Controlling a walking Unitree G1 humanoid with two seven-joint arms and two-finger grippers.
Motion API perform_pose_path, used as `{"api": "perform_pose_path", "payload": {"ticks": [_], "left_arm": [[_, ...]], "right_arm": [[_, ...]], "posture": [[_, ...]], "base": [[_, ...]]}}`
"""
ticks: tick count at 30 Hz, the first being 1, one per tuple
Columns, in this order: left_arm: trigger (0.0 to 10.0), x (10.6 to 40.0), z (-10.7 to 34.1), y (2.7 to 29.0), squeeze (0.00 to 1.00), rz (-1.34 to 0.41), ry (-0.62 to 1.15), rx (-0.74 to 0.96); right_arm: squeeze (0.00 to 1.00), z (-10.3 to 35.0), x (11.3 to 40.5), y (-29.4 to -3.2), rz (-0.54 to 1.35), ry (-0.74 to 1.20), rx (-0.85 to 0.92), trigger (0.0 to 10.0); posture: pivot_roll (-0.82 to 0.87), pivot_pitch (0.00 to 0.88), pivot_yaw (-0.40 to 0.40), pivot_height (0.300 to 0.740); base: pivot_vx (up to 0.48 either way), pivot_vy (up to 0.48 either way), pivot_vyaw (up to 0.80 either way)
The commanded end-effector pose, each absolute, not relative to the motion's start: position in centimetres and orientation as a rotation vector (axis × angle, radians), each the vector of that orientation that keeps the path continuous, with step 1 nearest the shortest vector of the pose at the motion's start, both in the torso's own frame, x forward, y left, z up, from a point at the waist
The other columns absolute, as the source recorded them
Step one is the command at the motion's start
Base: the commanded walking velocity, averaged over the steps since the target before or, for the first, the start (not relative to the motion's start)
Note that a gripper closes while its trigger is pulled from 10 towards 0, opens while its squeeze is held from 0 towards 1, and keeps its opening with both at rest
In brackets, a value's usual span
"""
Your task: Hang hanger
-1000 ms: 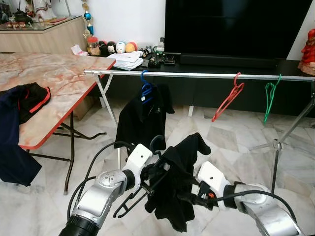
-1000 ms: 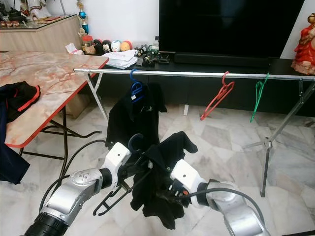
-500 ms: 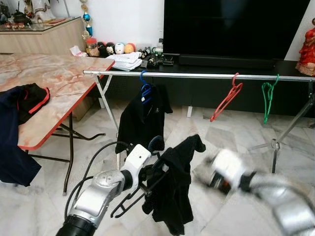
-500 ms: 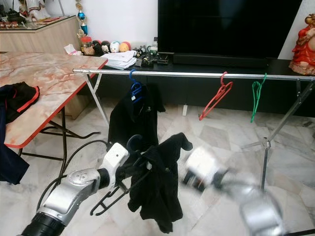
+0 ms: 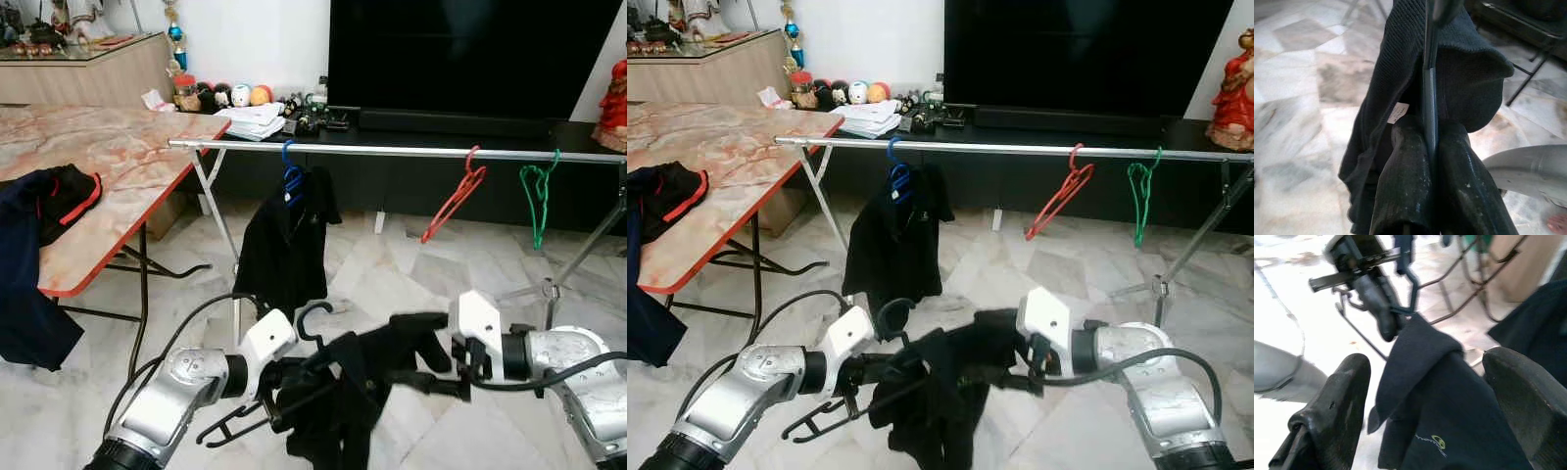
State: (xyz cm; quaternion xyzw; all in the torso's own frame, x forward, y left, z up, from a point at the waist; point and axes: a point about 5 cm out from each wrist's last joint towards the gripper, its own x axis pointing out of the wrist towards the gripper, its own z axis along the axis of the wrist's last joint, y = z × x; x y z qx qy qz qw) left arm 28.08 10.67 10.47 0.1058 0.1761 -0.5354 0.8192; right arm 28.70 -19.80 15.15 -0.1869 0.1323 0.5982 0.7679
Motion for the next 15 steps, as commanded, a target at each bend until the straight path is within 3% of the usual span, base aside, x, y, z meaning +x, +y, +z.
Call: {"api": "perform_pose_path", "payload": {"ticks": [1,11,15], "left_arm": [[10.0,27.8,12.2,10.0,0.0,-1.219,0.308,0.242],[10.0,27.5,12.4,9.8,0.0,-1.275,0.317,0.281],[10.0,27.3,12.7,9.3,0.0,-1.304,0.306,0.285]], "right_arm": [[0.0,15.3,29.2,-20.1,1.335,0.294,-0.445,10.0],[0.0,14.5,29.9,-21.5,1.356,0.322,-0.657,10.0],[0.0,14.8,30.1,-21.2,1.382,0.279,-0.583,10.0]], "posture": [[0.04,0.0,0.01,0.74],[0.03,0.0,0.027,0.74],[0.04,0.0,0.026,0.74]], "base": [[0.0,0.0,0.0],[0.0,0.0,0.0],[0.0,0.0,0.0]]}}
